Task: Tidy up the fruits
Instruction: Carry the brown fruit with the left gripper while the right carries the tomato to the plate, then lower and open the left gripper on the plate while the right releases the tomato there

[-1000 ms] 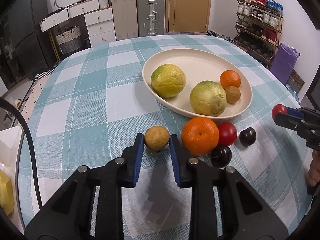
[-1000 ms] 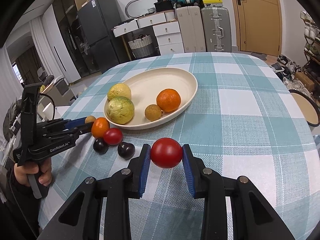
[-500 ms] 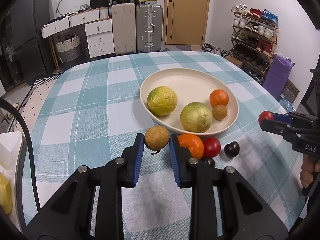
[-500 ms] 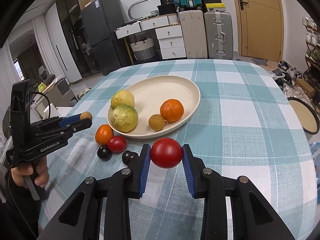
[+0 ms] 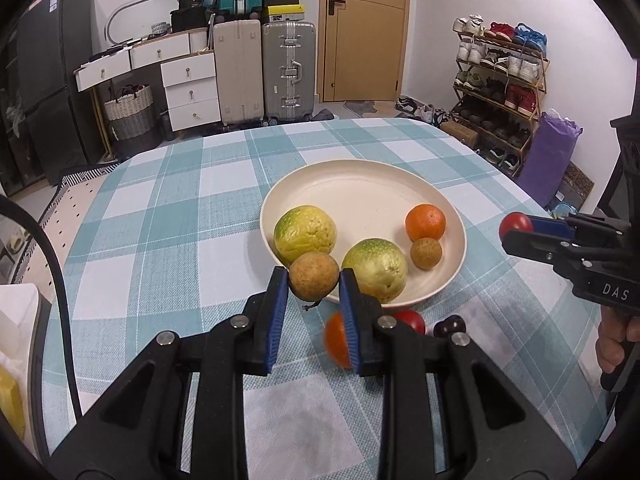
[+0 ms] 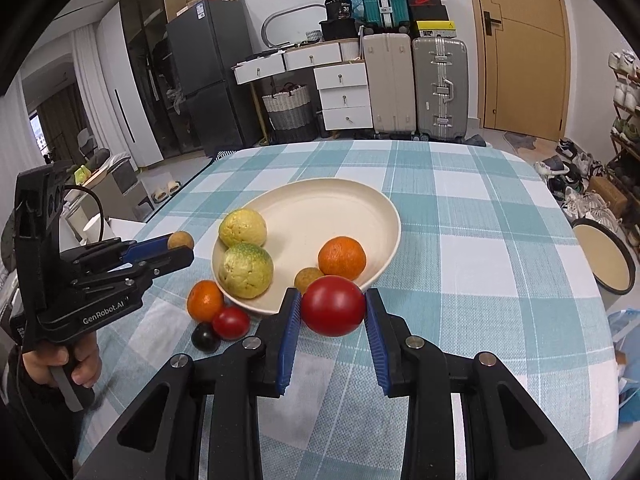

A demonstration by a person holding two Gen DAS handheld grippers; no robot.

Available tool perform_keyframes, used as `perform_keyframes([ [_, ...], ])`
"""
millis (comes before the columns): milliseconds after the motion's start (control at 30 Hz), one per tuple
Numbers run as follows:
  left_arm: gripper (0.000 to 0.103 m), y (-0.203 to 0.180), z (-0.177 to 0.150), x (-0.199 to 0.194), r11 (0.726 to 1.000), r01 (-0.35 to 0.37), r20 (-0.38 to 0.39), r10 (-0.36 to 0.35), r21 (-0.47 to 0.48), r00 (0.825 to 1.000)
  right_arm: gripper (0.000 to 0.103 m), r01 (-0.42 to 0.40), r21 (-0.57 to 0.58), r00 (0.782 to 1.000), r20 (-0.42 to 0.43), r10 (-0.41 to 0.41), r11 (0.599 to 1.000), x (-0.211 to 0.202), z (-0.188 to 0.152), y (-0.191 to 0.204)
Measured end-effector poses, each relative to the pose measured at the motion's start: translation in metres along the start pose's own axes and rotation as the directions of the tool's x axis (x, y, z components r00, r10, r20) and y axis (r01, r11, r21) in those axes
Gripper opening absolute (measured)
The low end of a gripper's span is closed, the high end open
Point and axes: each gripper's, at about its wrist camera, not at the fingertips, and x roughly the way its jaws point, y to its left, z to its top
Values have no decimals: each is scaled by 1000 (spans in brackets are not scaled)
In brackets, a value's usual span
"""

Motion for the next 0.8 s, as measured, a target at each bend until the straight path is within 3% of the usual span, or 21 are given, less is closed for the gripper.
perform_keyframes([
  [800,23,3,10,40,1000,31,-46,-31,-5,998,33,-23,10,1000,21,22,1000,36,31,5],
])
